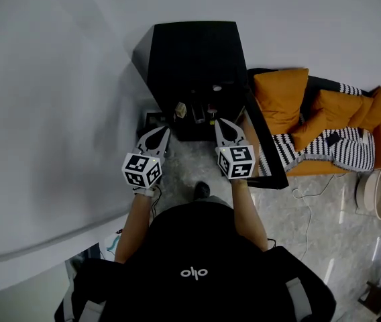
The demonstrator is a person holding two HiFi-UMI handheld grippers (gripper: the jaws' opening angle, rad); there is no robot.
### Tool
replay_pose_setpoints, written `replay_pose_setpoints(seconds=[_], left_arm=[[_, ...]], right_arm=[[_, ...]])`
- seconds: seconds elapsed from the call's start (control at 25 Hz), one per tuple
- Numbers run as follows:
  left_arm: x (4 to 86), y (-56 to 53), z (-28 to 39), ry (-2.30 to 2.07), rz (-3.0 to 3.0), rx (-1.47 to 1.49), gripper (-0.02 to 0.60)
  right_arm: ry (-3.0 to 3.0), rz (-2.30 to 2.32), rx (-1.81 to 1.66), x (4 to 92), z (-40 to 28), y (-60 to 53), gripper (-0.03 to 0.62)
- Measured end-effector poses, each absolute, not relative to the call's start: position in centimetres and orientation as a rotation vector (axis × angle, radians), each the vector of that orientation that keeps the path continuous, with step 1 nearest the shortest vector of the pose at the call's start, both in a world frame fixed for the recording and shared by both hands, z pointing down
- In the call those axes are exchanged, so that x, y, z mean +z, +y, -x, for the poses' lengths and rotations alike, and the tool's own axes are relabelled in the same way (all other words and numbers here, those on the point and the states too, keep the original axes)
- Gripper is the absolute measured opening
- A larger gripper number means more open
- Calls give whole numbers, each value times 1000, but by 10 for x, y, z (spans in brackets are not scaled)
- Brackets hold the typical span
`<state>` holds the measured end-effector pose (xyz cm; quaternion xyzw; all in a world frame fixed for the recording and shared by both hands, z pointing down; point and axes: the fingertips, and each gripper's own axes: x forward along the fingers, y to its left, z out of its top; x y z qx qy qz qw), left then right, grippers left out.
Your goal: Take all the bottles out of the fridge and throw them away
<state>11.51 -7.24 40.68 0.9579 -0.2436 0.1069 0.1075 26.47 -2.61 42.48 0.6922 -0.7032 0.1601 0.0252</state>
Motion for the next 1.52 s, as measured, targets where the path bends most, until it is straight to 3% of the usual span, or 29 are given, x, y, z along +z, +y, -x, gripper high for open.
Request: replay_pose_setpoints(seconds=[1.28,1.36,1.52], left_arm=[[461,-151,-209,-191,-2927,410,0],[465,-152,-214,-165,-2929,424,0],[470,-154,-219,-139,-2935,437,0]], right_arm=[[-1851,-2452,586,504,-324,-117,2],[-1841,-2456,606,514,-330,-126,16],[-1834,-2418,667,537,-338,-141,106]])
